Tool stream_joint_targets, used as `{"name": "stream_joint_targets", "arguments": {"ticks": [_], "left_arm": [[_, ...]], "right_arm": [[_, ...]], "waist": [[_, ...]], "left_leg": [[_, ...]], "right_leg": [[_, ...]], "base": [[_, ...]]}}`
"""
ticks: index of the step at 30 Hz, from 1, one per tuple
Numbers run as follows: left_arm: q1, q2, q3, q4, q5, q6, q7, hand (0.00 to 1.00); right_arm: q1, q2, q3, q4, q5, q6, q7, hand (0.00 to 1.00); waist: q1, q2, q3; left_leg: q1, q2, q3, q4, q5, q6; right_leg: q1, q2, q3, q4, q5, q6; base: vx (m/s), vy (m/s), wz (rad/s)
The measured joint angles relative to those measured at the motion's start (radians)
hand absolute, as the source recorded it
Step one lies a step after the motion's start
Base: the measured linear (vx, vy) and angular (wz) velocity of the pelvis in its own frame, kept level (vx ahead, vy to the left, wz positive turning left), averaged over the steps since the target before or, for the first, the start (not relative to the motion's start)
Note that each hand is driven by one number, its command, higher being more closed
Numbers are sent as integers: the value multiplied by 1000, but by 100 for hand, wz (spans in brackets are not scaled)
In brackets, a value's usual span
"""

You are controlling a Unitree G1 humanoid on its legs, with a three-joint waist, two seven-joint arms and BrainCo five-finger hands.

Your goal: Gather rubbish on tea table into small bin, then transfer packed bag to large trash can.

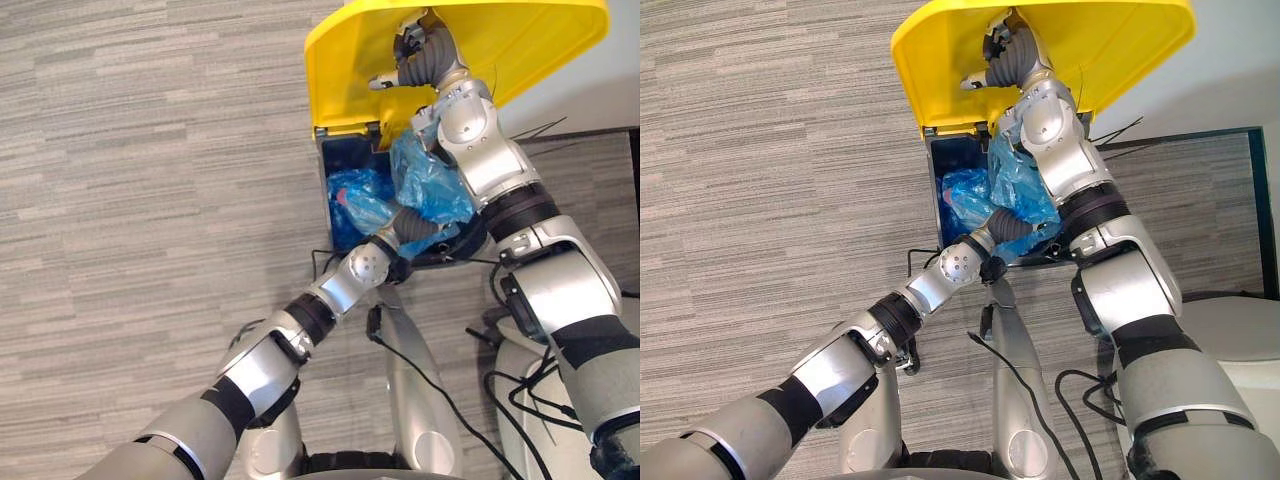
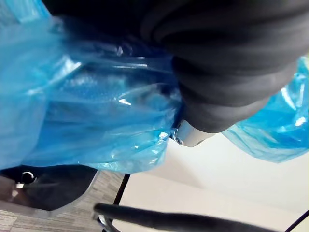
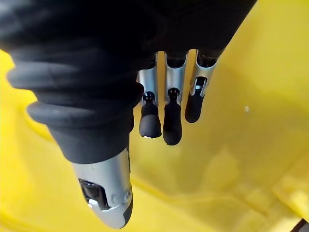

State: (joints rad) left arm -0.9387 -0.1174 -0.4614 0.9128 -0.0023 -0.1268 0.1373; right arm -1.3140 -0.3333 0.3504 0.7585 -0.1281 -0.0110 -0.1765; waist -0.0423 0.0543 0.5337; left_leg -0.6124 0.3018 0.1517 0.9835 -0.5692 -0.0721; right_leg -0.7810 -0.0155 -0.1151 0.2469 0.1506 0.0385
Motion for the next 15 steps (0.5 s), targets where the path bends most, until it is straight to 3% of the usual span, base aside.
{"name": "stream_joint_targets", "arguments": {"ticks": [8, 15], "left_arm": [[11, 3, 154, 80, 295, 124, 23, 0], [27, 2, 185, 78, 368, 144, 39, 0]], "right_arm": [[-26, 50, 14, -46, 0, 1, -4, 0], [25, 45, 54, -162, 0, 12, -13, 0]], "waist": [[-6, 0, 0], [-1, 0, 0]], "left_leg": [[-4, 14, 0, 0, -3, -3], [-5, 14, -14, -1, -3, -3]], "right_leg": [[-11, -4, -27, 11, 6, -6], [-6, -6, -38, 19, 2, -11]], "base": [[0, -69, -2], [6, -54, 4]]}}
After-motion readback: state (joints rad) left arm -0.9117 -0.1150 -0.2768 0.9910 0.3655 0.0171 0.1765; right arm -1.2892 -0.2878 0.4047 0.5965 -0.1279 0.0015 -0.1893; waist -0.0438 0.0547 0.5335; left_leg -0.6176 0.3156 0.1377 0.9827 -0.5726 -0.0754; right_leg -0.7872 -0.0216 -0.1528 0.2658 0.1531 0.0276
